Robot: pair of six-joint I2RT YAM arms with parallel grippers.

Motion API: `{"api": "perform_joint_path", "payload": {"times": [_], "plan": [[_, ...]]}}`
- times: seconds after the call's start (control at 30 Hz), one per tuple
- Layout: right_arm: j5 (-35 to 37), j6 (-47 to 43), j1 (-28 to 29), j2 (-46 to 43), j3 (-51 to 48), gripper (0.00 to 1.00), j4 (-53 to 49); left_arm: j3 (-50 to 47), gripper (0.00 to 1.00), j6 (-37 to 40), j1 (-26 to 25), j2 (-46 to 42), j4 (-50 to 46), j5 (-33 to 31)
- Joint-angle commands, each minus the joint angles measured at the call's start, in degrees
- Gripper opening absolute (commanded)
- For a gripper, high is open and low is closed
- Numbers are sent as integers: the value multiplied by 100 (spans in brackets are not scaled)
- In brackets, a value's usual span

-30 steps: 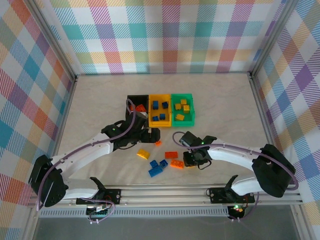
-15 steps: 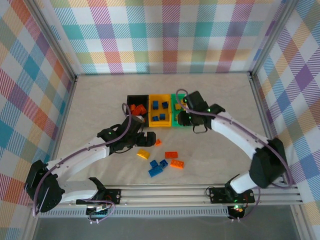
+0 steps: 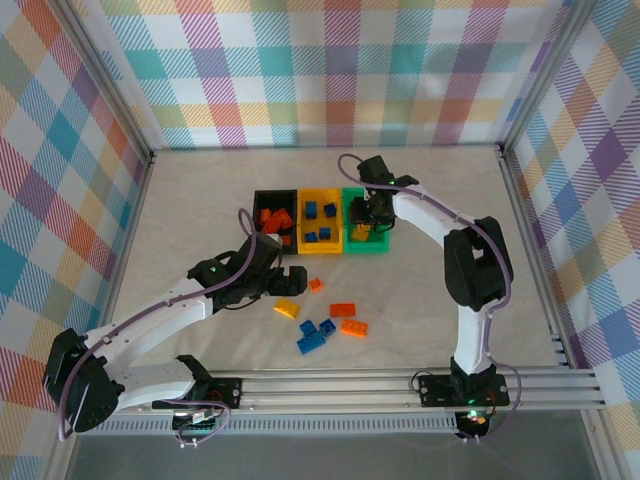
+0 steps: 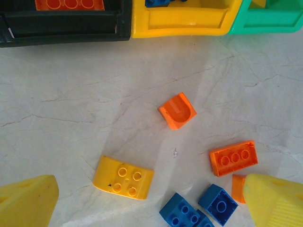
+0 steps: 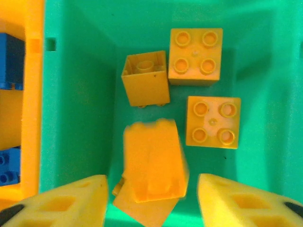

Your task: Sort the legos into containers by color

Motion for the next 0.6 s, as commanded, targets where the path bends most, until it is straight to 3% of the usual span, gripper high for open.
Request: {"api": "perform_joint_path", "payload": {"times": [0.0,0.3,0.57], "plan": [[-157,-46,-8,-380,102,58,42,-99,100,-26,46,-110,-165,-63],[-265,130,358,-1995,-1422,65,467,-121,99,110,43,-12,-158,125],[-305,449,908,-3338,-3075,65,775,-211,91,161,-292,722,-153,259]]}}
